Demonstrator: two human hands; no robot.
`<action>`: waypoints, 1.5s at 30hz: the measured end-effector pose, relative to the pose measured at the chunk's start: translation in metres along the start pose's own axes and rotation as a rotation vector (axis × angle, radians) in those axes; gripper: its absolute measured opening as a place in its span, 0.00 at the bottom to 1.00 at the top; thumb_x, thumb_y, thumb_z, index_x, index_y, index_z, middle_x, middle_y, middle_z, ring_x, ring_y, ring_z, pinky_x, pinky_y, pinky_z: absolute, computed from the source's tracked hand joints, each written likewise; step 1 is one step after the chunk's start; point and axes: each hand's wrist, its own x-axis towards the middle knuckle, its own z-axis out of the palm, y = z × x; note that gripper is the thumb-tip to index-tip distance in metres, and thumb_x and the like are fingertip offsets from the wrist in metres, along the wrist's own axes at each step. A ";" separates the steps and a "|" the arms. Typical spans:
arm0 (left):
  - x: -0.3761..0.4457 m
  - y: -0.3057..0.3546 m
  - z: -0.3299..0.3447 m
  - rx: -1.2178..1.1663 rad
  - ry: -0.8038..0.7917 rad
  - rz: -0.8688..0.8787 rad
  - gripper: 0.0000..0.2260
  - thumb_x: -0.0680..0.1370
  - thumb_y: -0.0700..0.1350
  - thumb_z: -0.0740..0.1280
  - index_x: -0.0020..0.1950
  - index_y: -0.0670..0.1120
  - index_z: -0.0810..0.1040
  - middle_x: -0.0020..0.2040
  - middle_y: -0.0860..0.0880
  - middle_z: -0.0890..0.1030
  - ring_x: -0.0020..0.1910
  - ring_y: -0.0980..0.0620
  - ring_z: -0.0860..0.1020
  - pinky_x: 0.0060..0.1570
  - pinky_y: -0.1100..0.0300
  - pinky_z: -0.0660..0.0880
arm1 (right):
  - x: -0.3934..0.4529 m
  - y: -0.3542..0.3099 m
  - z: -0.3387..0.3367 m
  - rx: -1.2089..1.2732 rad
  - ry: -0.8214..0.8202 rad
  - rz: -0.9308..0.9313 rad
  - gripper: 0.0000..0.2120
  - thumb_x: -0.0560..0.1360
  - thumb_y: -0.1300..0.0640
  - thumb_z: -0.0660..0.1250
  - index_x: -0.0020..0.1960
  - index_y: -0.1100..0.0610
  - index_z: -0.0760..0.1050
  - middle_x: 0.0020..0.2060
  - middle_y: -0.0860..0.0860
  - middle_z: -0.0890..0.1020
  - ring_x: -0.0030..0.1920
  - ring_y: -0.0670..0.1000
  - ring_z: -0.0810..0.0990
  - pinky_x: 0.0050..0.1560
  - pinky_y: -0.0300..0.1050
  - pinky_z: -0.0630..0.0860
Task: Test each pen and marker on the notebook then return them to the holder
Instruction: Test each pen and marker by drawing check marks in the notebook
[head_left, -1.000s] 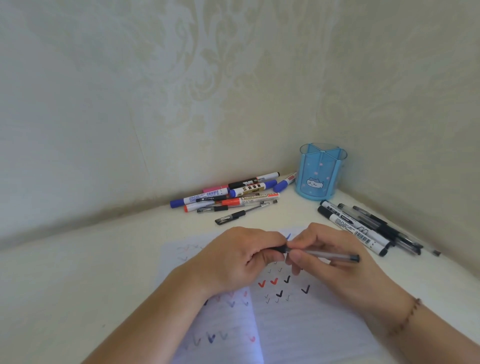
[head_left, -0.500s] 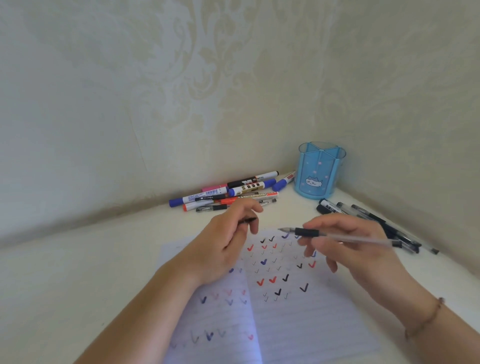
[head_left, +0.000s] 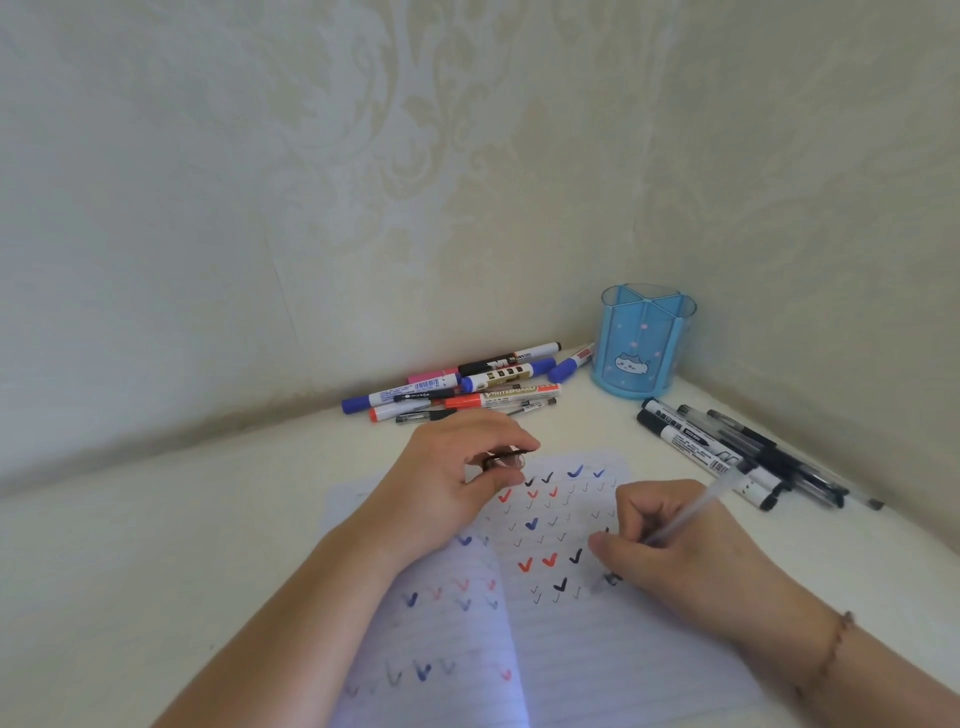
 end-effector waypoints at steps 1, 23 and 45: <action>0.000 -0.001 0.000 0.008 -0.004 0.029 0.12 0.73 0.36 0.73 0.53 0.50 0.84 0.50 0.55 0.80 0.48 0.56 0.80 0.50 0.65 0.76 | 0.000 0.000 0.000 -0.005 -0.006 -0.002 0.24 0.69 0.69 0.72 0.22 0.54 0.64 0.17 0.45 0.70 0.21 0.42 0.62 0.25 0.35 0.59; -0.001 0.008 0.001 -0.063 0.009 -0.070 0.09 0.74 0.41 0.74 0.52 0.50 0.83 0.46 0.58 0.82 0.47 0.59 0.81 0.50 0.67 0.78 | 0.007 -0.011 -0.019 0.394 0.055 -0.017 0.04 0.68 0.60 0.73 0.43 0.55 0.83 0.38 0.59 0.85 0.31 0.55 0.78 0.22 0.41 0.65; 0.002 0.018 0.014 -0.220 0.039 0.055 0.07 0.76 0.35 0.69 0.51 0.42 0.84 0.39 0.52 0.82 0.31 0.55 0.80 0.35 0.65 0.76 | 0.005 -0.016 -0.004 0.363 0.171 -0.151 0.04 0.64 0.57 0.72 0.36 0.58 0.82 0.36 0.58 0.86 0.28 0.56 0.81 0.25 0.34 0.69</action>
